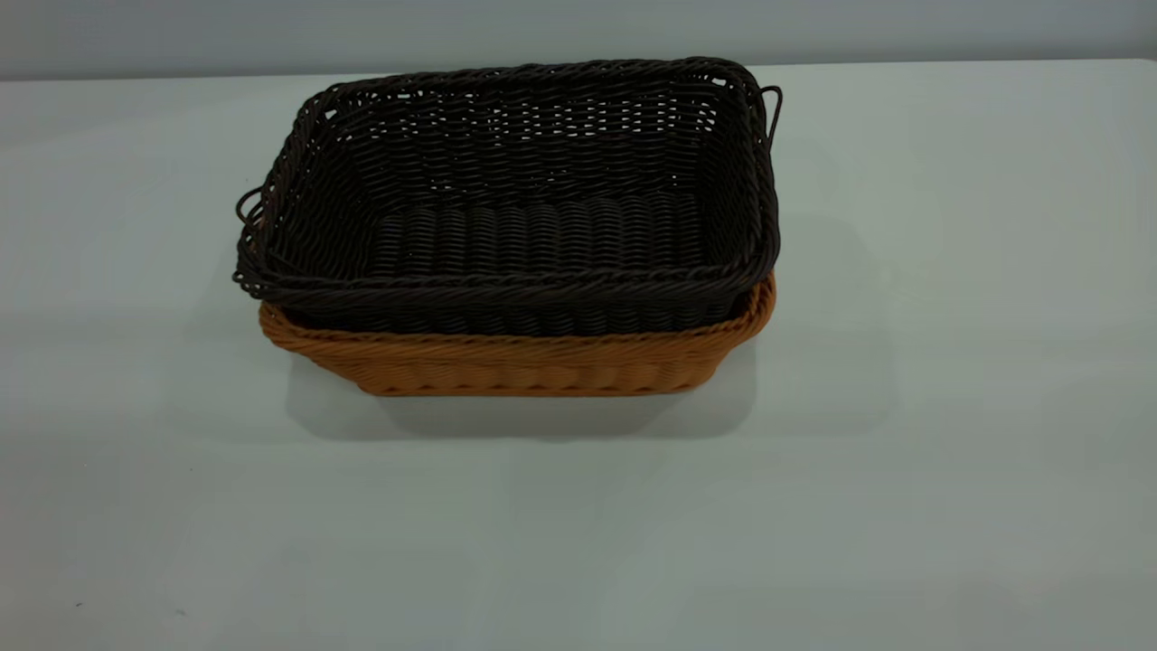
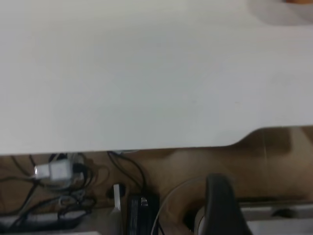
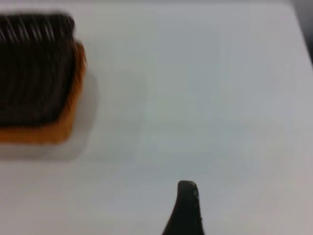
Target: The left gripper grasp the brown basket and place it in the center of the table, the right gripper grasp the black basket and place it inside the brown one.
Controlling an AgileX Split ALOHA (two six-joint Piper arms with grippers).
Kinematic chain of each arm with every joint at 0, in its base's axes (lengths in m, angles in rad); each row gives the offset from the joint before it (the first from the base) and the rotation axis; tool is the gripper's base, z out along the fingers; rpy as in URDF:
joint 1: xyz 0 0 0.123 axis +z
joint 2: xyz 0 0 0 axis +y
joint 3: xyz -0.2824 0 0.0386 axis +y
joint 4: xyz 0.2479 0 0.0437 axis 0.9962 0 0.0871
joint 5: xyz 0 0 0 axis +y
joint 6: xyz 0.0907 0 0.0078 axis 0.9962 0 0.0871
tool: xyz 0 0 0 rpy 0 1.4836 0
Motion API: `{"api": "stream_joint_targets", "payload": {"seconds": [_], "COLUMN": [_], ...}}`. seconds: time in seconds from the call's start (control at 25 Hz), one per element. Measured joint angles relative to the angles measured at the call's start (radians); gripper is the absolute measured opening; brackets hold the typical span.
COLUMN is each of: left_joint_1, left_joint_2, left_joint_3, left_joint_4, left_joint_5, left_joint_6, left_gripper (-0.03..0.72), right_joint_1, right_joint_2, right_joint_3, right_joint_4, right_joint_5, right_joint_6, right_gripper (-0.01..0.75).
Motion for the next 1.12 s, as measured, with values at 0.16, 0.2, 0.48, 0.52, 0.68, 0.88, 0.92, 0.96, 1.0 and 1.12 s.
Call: {"api": "stream_joint_targets", "payload": {"seconds": [0.16, 0.2, 0.48, 0.52, 0.68, 0.88, 0.92, 0.96, 1.0, 1.12], "left_joint_1": [0.034, 0.034, 0.043, 0.046, 0.062, 0.062, 0.062, 0.062, 0.062, 0.062], "left_joint_2": [-0.058, -0.087, -0.374, -0.390, -0.396, -0.396, -0.396, -0.396, -0.396, -0.396], "left_joint_3": [0.000, 0.000, 0.000, -0.001, -0.001, -0.001, -0.001, -0.001, -0.001, -0.001], "left_joint_4": [0.001, 0.001, 0.002, 0.002, 0.002, 0.001, 0.001, 0.001, 0.001, 0.001], "left_joint_5": [0.000, 0.000, 0.013, 0.022, 0.028, 0.029, 0.030, 0.030, 0.030, 0.030], "left_joint_6": [0.000, 0.000, 0.000, 0.000, 0.000, 0.000, 0.000, 0.000, 0.000, 0.000], "left_gripper": [0.395, 0.395, 0.395, 0.395, 0.395, 0.395, 0.395, 0.395, 0.395, 0.395], "right_joint_1": [0.000, 0.000, 0.000, 0.000, 0.000, 0.000, 0.000, 0.000, 0.000, 0.000], "right_joint_2": [-0.009, -0.009, -0.010, -0.010, -0.010, -0.010, -0.010, -0.010, -0.010, -0.010], "right_joint_3": [0.000, 0.000, 0.000, 0.000, 0.000, 0.000, 0.000, 0.000, 0.000, 0.000], "right_joint_4": [0.008, 0.008, 0.009, 0.009, 0.009, 0.009, 0.009, 0.009, 0.009, 0.009], "right_joint_5": [0.012, 0.012, 0.012, 0.012, 0.012, 0.012, 0.012, 0.012, 0.012, 0.012], "right_joint_6": [0.000, 0.000, 0.000, 0.000, 0.000, 0.000, 0.000, 0.000, 0.000, 0.000], "right_gripper": [0.562, 0.562, 0.562, 0.562, 0.562, 0.562, 0.562, 0.562, 0.562, 0.561]}}
